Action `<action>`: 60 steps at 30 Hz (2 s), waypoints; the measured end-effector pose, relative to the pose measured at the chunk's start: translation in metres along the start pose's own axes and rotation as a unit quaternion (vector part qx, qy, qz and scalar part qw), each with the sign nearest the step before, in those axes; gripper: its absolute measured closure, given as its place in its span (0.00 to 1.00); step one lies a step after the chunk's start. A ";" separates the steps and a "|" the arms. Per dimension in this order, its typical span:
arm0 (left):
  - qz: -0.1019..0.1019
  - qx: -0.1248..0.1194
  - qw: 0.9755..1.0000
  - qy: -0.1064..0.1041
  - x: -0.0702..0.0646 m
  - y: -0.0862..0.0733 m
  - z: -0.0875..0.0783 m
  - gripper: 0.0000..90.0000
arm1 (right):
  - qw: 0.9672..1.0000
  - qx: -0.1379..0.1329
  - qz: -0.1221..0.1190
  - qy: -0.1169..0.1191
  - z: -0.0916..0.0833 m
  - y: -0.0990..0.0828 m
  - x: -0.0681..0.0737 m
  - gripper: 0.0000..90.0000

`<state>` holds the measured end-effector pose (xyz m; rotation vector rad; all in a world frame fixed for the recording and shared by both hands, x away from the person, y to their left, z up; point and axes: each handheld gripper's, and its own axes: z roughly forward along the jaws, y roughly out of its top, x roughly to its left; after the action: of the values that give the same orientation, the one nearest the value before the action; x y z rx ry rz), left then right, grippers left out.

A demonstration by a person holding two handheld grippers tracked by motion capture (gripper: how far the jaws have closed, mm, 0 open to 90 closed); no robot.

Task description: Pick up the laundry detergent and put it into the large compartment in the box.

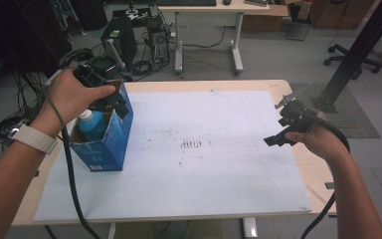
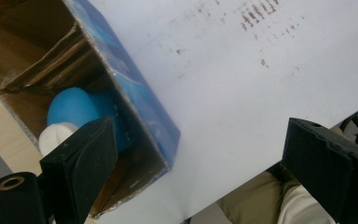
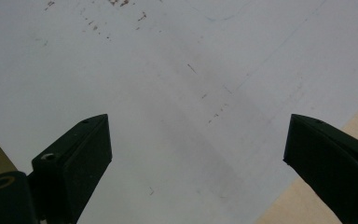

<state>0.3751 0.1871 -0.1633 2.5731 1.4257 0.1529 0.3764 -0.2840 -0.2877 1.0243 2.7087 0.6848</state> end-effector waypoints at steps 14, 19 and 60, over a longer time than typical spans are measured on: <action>0.029 -0.002 0.999 -0.016 -0.017 0.005 -0.002 0.11 | 1.000 0.000 -0.002 0.001 0.000 0.003 0.001 0.08; 0.038 -0.002 0.999 -0.021 -0.022 0.005 -0.003 0.11 | 1.000 0.001 -0.001 0.001 0.000 0.002 0.001 0.08; 0.139 -0.002 0.989 -0.051 -0.079 0.008 0.012 0.12 | 1.000 0.001 -0.001 0.003 0.001 0.003 0.004 0.08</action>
<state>0.3423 0.1144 -0.1732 2.7216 1.0273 0.0637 0.3755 -0.2790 -0.2868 1.0208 2.7161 0.6851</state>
